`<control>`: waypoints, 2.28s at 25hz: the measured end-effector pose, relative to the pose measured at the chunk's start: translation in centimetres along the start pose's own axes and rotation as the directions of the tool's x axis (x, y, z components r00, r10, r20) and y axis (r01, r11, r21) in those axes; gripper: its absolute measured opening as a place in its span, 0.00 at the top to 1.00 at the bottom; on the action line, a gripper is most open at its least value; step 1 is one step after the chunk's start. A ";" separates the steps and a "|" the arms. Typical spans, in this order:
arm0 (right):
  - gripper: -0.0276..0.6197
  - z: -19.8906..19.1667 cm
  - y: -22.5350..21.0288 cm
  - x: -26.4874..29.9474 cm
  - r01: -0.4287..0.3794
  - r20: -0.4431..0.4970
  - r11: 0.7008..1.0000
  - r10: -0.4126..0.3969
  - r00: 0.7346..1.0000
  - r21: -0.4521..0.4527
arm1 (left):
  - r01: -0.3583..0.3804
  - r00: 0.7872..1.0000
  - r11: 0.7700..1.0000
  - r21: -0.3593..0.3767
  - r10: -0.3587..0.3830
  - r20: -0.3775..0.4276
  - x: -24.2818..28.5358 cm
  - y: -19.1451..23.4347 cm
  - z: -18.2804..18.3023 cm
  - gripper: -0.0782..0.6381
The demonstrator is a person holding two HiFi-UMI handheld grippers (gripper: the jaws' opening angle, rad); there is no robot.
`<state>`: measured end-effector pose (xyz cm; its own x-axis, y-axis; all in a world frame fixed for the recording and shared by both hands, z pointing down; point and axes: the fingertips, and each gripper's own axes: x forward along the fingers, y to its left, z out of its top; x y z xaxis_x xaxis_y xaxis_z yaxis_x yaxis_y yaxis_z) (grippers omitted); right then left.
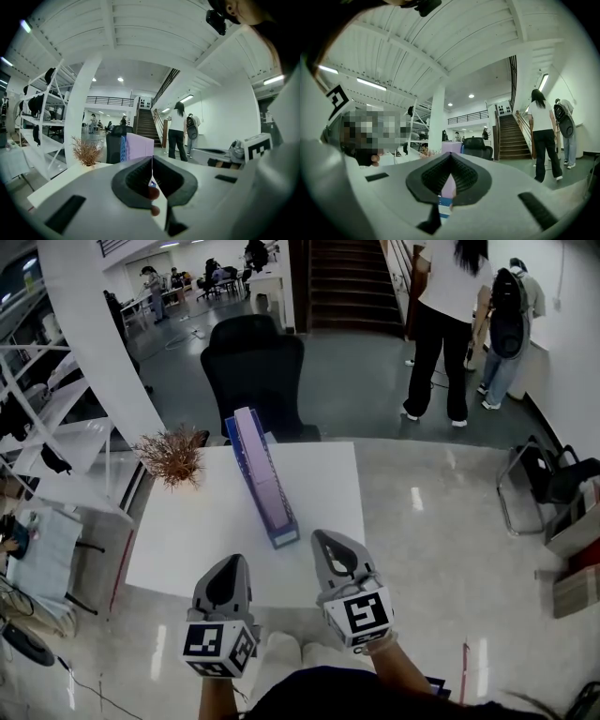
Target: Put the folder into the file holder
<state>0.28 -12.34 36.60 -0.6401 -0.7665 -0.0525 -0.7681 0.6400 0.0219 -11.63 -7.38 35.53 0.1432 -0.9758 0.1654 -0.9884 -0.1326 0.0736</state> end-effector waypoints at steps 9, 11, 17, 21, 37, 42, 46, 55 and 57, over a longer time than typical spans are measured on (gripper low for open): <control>0.96 0.1 0.1 -0.4 -0.007 0.009 1.000 0.007 1.000 -0.005 | 0.003 1.000 1.000 0.002 -0.003 -0.002 -0.6 -0.7 0.2 0.88; 0.96 0.3 0.1 -0.4 -0.002 0.010 1.000 0.002 1.000 -0.007 | 0.012 1.000 1.000 0.005 -0.012 -0.006 -0.6 -0.8 0.2 0.88; 0.96 1.2 0.8 -0.2 0.010 -0.007 1.000 -0.010 1.000 -0.017 | 0.043 0.999 0.999 0.015 -0.043 -0.017 -0.9 -0.3 0.3 0.88; 0.96 1.4 1.5 -0.1 0.024 -0.009 0.999 -0.024 1.000 -0.033 | 0.061 0.998 0.998 0.020 -0.060 -0.026 -1.7 0.3 0.2 0.88; 0.96 2.3 4.6 -1.0 0.065 -0.027 0.994 -0.068 0.997 -0.089 | 0.093 0.996 0.996 0.005 -0.093 0.004 -3.9 3.0 0.1 0.88; 0.96 2.4 5.1 -1.4 0.065 -0.045 0.993 -0.070 0.997 -0.095 | 0.104 0.995 0.995 -0.006 -0.104 -0.004 -4.1 2.9 0.2 0.88; 0.96 2.4 5.5 -1.4 0.061 -0.052 0.994 -0.066 0.996 -0.087 | 0.114 0.993 0.993 -0.011 -0.114 -0.007 -4.2 2.9 0.2 0.88; 0.96 2.7 6.1 -1.1 0.039 -0.057 0.994 -0.046 0.997 -0.104 | 0.131 0.991 0.991 -0.014 -0.131 0.011 -4.1 3.4 -0.7 0.88; 0.96 2.7 6.2 -1.1 0.038 -0.057 0.994 -0.044 0.997 -0.105 | 0.132 0.991 0.991 -0.015 -0.132 0.011 -4.2 3.4 -0.7 0.88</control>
